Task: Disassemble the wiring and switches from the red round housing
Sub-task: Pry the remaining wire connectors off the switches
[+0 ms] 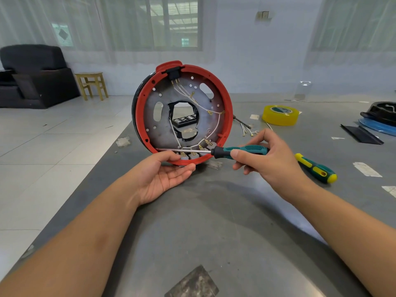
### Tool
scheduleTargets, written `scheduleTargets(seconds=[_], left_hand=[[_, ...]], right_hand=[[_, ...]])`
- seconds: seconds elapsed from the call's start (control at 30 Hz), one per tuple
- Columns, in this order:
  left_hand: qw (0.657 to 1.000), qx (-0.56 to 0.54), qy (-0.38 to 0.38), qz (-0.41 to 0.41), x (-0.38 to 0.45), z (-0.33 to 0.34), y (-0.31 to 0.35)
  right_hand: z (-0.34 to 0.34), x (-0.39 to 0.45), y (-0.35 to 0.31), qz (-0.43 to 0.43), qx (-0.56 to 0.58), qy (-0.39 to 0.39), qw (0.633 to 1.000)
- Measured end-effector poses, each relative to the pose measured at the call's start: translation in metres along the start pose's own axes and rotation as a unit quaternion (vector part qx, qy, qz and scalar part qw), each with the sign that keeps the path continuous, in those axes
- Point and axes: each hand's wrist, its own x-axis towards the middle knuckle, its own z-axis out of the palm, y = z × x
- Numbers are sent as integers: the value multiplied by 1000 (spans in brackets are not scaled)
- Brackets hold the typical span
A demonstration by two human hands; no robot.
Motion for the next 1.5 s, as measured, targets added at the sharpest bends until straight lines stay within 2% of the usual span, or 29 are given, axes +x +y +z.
scheduleTargets(seconds=[0.17,0.23,0.3,0.37,0.43,0.5,0.73,0.8,0.87,1.03,1.17,1.5], left_hand=[[1000,4,3,6,1,-1,-1],[1000,0,3,7,2,-1,-1],[1000,-4,1,7,2,-1,-1],[1000,7,0,4,2,0,-1],[1000,18,2,4,3,1,-2],[1000,26,8,10,3,2,-3],[1000,30,9,4,1,3,-2],[1000,27,12,2,2,3,-2],[1000,21,13,-3,0,2,-1],[1000,6,29,5,-2,4,0],[999,1,51,17,-3,5,2],[995,61,72,33,-5,7,4]], right_hand=[[-1,1,-8,-21,-20,-30,999],[-3,1,-9,-39,-69,-51,996],[-5,0,-7,-65,-173,-54,981],[-6,-1,-2,-93,-331,-73,936],[0,-4,4,-126,-488,-114,856],[8,-7,7,-161,-569,-135,795],[6,-3,15,-231,-645,-146,714],[4,-3,19,-231,-646,-160,710],[2,-2,21,-213,-633,-166,725],[-10,5,21,-211,-617,-100,751],[-25,9,19,-217,-651,-69,724],[-30,14,18,-176,-664,-130,715]])
